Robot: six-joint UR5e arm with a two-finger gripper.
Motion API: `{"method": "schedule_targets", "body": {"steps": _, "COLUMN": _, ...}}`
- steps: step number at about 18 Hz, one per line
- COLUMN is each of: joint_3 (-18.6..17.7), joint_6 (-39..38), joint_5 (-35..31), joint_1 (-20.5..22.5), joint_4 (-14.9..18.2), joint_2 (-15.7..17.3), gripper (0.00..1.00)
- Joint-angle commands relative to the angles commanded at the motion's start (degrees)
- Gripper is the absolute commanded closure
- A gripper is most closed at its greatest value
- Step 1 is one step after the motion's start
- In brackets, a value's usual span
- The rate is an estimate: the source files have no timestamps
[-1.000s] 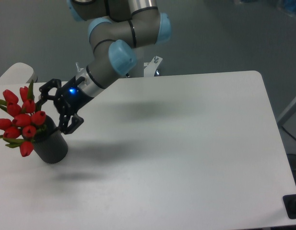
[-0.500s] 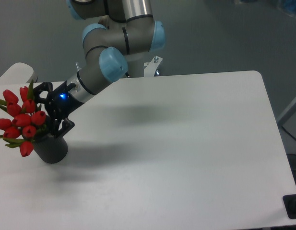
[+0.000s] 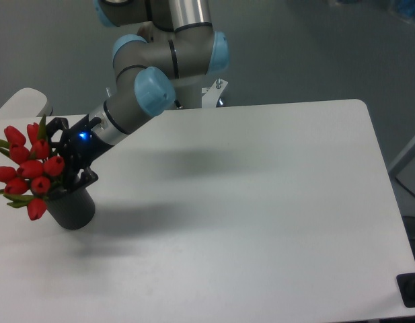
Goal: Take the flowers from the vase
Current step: 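Position the gripper around the tulip stems and close it, then lift the gripped tulips up out of the black vase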
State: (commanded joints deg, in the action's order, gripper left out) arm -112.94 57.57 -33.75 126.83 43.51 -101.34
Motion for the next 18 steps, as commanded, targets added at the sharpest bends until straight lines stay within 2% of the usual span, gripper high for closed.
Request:
{"method": "schedule_targets", "body": {"steps": 4, "joint_3": 0.0, "joint_6": 0.0, "joint_5": 0.0, "joint_1": 0.0, "joint_4": -0.26, "joint_2": 0.0, "gripper": 0.63}}
{"method": "schedule_targets", "body": {"steps": 11, "joint_3": 2.1, "joint_6": -0.35, "joint_5": 0.09, "joint_1": 0.35, "joint_4": -0.26, "joint_2": 0.61, "gripper": 0.64}}
{"method": "schedule_targets", "body": {"steps": 13, "joint_3": 3.86, "joint_6": -2.71, "joint_5": 0.35, "joint_1": 0.35, "joint_4": -0.26, "joint_2": 1.05, "gripper": 0.7}}
{"method": "schedule_targets", "body": {"steps": 15, "joint_3": 5.53, "joint_6": -7.19, "joint_5": 1.05, "joint_1": 0.09, "joint_4": -0.26, "joint_2": 1.58, "gripper": 0.7}}
{"method": "schedule_targets", "body": {"steps": 18, "joint_3": 6.59, "joint_6": -9.49, "joint_5": 1.14, "joint_1": 0.09, "joint_4": -0.26, "joint_2": 2.81, "gripper": 0.72}}
